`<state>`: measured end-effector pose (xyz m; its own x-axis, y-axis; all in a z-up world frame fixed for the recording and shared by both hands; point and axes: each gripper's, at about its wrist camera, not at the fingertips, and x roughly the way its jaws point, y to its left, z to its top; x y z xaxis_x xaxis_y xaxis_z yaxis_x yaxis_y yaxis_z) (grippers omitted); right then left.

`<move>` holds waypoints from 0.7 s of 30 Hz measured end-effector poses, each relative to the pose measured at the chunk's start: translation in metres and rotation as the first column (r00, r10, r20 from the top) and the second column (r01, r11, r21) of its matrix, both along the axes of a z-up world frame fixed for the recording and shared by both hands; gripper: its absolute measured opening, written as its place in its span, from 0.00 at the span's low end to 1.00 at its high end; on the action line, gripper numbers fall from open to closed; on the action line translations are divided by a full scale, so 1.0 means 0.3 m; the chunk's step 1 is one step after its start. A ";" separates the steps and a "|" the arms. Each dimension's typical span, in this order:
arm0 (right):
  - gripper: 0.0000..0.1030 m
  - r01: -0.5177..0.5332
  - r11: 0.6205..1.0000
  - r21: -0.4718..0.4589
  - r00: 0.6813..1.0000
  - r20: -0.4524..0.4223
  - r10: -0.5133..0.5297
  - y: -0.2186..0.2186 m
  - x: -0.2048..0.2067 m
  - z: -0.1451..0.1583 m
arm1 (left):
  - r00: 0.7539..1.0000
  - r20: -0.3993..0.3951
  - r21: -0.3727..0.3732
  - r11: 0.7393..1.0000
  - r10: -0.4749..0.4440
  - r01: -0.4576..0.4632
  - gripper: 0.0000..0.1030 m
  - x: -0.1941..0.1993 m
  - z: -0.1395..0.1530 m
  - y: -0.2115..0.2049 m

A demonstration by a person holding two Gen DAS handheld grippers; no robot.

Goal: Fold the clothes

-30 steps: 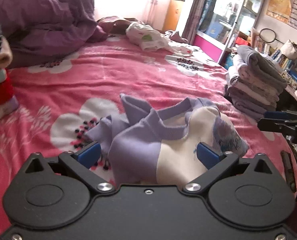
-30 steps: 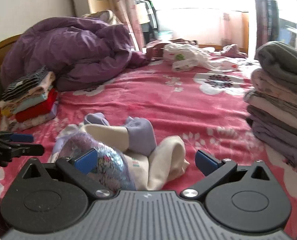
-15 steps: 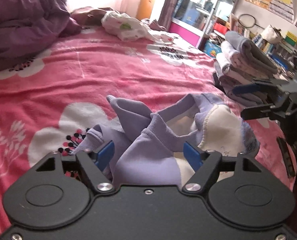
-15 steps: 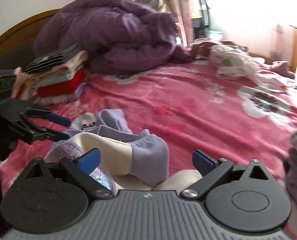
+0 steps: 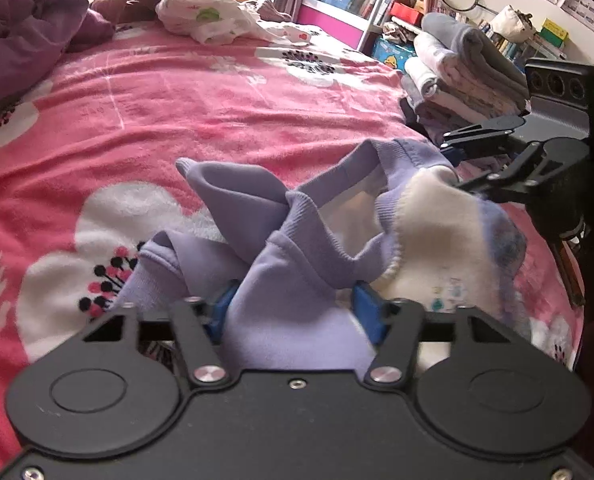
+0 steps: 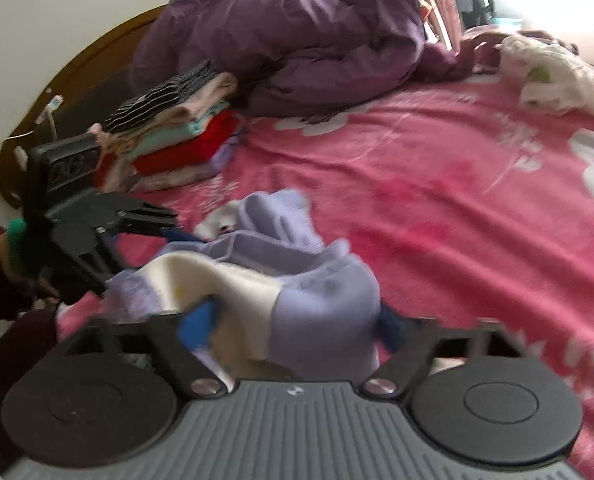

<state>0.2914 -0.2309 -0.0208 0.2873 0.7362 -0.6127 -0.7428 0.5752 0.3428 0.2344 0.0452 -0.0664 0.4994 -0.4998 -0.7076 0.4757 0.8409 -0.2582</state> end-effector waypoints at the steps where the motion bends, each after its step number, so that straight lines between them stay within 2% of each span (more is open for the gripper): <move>1: 0.52 -0.001 1.000 -0.001 1.000 0.003 0.001 0.000 -0.010 0.001 | 1.000 0.008 0.010 1.000 -0.001 0.001 0.28 -0.009 0.007 -0.004; 2: 0.49 0.003 1.000 -0.003 1.000 0.010 -0.003 0.000 -0.022 0.005 | 1.000 0.020 0.022 1.000 -0.001 0.000 0.20 -0.022 0.017 -0.009; 3: 0.44 0.008 1.000 -0.005 1.000 0.017 -0.008 -0.001 -0.035 0.009 | 0.999 0.032 0.034 0.999 -0.001 0.000 0.17 -0.034 0.028 -0.014; 4: 0.42 0.013 1.000 -0.005 1.000 0.024 -0.013 -0.003 -0.046 0.015 | 0.999 0.044 0.046 0.999 -0.001 -0.001 0.08 -0.047 0.038 -0.019; 5: 0.39 0.021 1.000 -0.006 0.999 0.033 -0.021 -0.007 -0.060 0.025 | 0.998 0.055 0.058 0.998 -0.001 -0.002 0.06 -0.059 0.048 -0.024; 8: 0.28 0.042 0.999 -0.003 0.997 0.068 -0.042 -0.018 -0.106 0.067 | 0.994 0.112 0.088 0.996 -0.010 0.000 0.04 -0.088 0.102 -0.041; 12: 0.21 0.067 0.998 0.009 0.989 0.132 -0.068 -0.040 -0.173 0.147 | 0.981 0.191 0.112 0.994 -0.011 -0.010 0.03 -0.142 0.204 -0.055; 21: 0.17 0.114 0.993 0.011 0.944 0.310 -0.112 -0.081 -0.354 0.374 | 0.927 0.373 0.155 0.987 -0.026 -0.034 0.02 -0.301 0.444 -0.097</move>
